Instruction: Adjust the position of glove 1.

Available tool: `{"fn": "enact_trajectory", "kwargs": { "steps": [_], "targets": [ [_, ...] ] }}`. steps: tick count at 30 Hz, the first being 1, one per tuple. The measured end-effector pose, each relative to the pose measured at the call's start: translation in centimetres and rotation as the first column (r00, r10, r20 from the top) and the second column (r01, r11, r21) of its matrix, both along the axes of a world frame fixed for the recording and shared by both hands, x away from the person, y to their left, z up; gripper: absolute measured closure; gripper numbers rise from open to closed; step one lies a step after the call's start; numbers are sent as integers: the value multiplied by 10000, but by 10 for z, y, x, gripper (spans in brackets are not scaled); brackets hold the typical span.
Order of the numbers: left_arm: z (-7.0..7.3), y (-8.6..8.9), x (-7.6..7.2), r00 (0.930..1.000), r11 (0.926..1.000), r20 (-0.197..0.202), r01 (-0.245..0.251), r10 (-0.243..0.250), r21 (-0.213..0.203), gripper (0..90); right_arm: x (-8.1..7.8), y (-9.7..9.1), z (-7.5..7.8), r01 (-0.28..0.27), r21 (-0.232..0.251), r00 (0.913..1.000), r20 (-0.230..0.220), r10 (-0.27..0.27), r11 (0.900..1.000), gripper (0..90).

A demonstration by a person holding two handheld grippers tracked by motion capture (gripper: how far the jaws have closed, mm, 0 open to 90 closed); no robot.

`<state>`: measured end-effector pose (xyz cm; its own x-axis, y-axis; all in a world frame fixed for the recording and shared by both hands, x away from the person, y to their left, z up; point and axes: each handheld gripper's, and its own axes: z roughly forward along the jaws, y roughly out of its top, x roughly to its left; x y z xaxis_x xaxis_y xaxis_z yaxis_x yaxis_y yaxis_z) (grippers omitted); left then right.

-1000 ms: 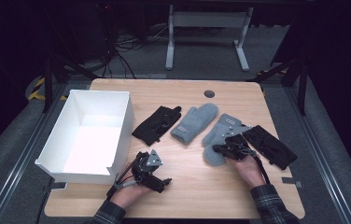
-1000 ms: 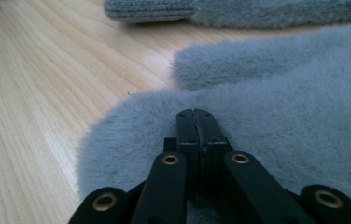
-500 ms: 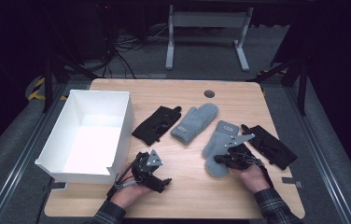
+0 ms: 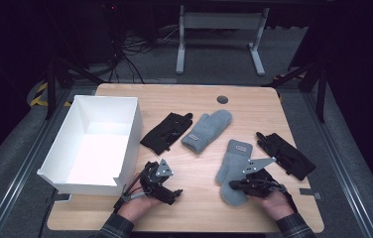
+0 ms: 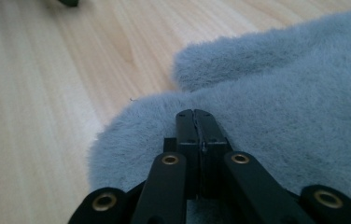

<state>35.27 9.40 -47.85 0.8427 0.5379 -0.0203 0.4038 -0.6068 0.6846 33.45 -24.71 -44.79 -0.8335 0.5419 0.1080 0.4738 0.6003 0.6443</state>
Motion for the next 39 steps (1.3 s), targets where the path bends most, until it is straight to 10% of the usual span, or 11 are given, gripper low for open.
{"fn": "enact_trajectory", "kwargs": {
  "steps": [9,15,23,29,39],
  "targets": [
    [0,-1,0,10000,10000,-6,-13,13,7,0,-11,-7,14,33,634,9985,541,-67,9980,900],
    [0,-1,0,10000,10000,-22,-31,31,15,1,17,-22,23,1177,723,9868,1033,-1248,9904,900],
    [0,-1,0,10000,10000,-3,-13,13,8,1,50,-41,26,2564,568,9554,1365,-2619,9649,900],
    [0,-1,0,10000,10000,-16,-23,23,2,1,73,-60,22,3827,309,9127,1422,-3831,9233,900],
    [0,-1,0,10000,10000,-17,-28,28,-5,1,91,-63,10,4279,-40,9003,893,-4259,9038,900]
  ]
}}
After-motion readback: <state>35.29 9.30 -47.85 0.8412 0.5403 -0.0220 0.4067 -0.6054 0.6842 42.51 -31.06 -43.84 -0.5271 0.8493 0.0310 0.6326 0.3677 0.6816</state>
